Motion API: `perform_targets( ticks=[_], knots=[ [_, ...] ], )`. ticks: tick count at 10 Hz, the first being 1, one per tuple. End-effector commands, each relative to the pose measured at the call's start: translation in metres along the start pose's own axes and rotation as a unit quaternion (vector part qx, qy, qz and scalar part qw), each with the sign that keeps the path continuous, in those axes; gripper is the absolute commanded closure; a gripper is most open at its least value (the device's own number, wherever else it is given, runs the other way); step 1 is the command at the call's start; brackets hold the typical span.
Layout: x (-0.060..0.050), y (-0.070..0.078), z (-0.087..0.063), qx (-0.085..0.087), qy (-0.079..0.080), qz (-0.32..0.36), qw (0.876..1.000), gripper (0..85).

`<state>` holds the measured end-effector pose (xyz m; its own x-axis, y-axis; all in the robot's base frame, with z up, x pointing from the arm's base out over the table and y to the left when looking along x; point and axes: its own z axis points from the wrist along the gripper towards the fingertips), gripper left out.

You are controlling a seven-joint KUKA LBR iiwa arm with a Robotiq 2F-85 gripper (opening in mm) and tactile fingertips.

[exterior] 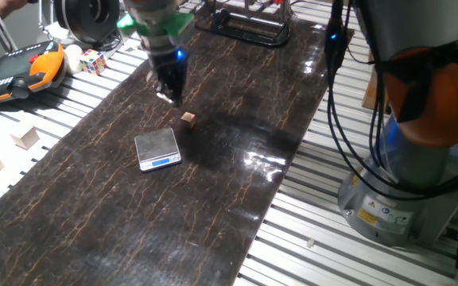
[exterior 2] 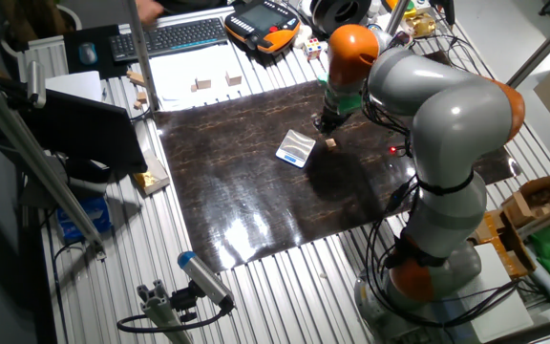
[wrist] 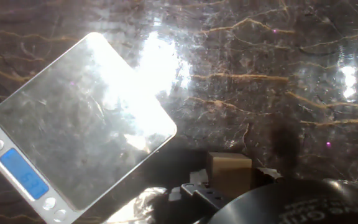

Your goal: Remove the object from the scale

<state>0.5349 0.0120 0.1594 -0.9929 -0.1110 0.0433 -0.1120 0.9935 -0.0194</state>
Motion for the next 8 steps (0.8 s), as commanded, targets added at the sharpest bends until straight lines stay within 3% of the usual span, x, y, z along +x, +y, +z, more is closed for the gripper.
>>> perform_targets(
  ticks=[1,5,8],
  knots=[
    [0.002,-0.003,-0.03,0.001,0.0,-0.006,1.0,84.3],
    [0.001,-0.009,-0.05,0.01,-0.008,-0.01,1.0,84.3],
    [0.006,-0.011,-0.062,0.01,-0.005,-0.006,1.0,84.3]
  ],
)
